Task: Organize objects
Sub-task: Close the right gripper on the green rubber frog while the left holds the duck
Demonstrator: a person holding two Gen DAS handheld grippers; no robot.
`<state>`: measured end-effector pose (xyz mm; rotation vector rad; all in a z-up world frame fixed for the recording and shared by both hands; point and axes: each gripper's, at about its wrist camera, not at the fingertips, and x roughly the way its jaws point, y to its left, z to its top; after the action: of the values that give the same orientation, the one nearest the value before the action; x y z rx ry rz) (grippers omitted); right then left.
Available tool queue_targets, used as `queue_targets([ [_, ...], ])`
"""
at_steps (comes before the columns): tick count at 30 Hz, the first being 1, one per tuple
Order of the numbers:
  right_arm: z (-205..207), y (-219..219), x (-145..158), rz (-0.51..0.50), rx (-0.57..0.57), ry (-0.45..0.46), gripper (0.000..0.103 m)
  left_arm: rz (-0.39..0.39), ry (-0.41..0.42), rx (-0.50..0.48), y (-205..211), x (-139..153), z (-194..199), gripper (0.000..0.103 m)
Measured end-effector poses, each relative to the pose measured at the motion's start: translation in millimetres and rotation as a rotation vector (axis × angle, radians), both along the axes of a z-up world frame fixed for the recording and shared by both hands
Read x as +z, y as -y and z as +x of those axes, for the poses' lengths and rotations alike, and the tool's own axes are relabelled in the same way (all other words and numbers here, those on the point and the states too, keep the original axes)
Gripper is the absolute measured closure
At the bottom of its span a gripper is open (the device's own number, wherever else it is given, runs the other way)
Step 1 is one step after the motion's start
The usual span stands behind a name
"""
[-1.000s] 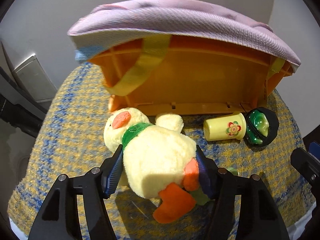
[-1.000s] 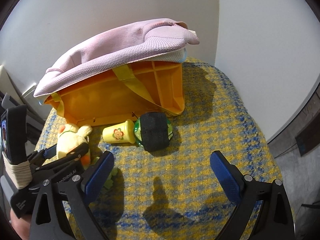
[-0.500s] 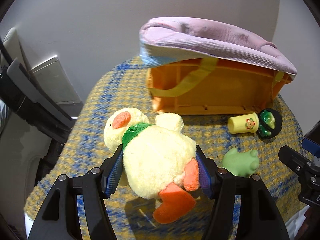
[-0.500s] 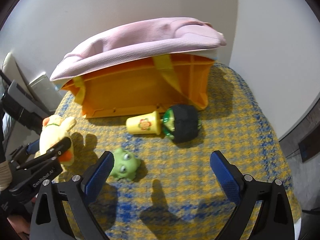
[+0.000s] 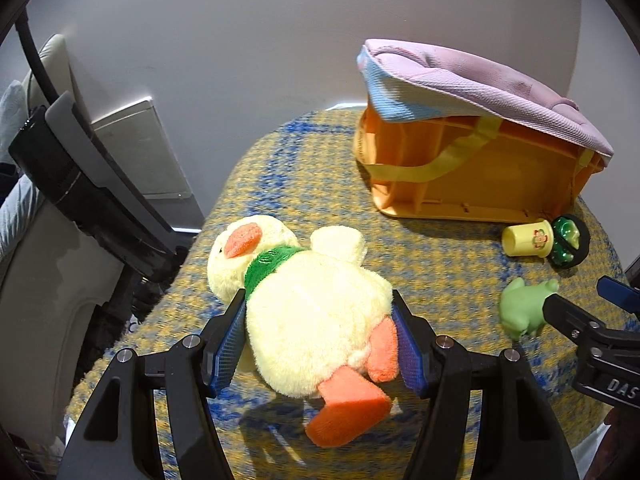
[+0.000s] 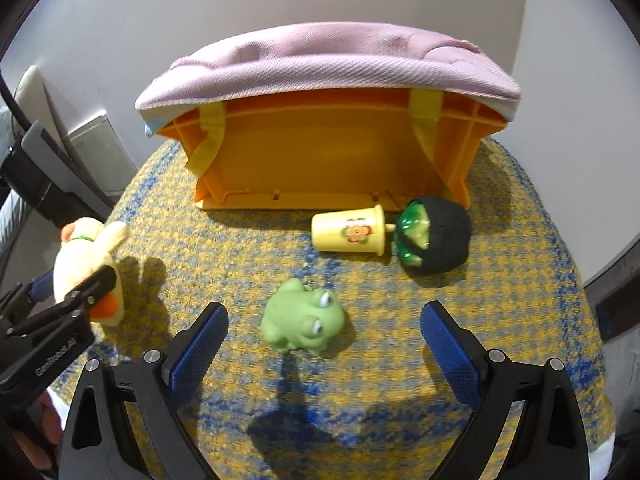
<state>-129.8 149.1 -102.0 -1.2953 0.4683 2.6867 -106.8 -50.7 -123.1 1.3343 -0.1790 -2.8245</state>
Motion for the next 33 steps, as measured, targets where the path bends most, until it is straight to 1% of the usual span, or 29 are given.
queue_targets([
  [7,-13,17,-19,0.036,0.006,0.049,0.006,0.035,0.01,0.013,15,-11,3,0.038],
  [14,-28,18,-36,0.051,-0.027,0.099,0.007,0.055,0.012,-0.011,11,-18,5,0.038],
  [17,-34,20,-41,0.054,-0.028,0.118,0.015,0.058,0.015,-0.022,10,-19,4,0.038],
  [21,-37,21,-48,0.039,-0.024,0.136,0.033,0.066,0.024,-0.021,11,-23,3,0.038],
  [23,-37,21,-49,0.029,-0.019,0.128,0.037,0.068,0.027,-0.02,12,-25,3,0.038],
  [24,-37,22,-48,0.031,-0.013,0.124,0.042,0.067,0.027,-0.021,12,-25,3,0.038],
  [25,-37,24,-47,0.035,-0.006,0.12,0.044,0.065,0.027,-0.022,11,-25,3,0.038],
  [33,-29,20,-42,0.023,-0.008,0.104,0.045,0.057,0.02,-0.037,7,-22,5,0.038],
])
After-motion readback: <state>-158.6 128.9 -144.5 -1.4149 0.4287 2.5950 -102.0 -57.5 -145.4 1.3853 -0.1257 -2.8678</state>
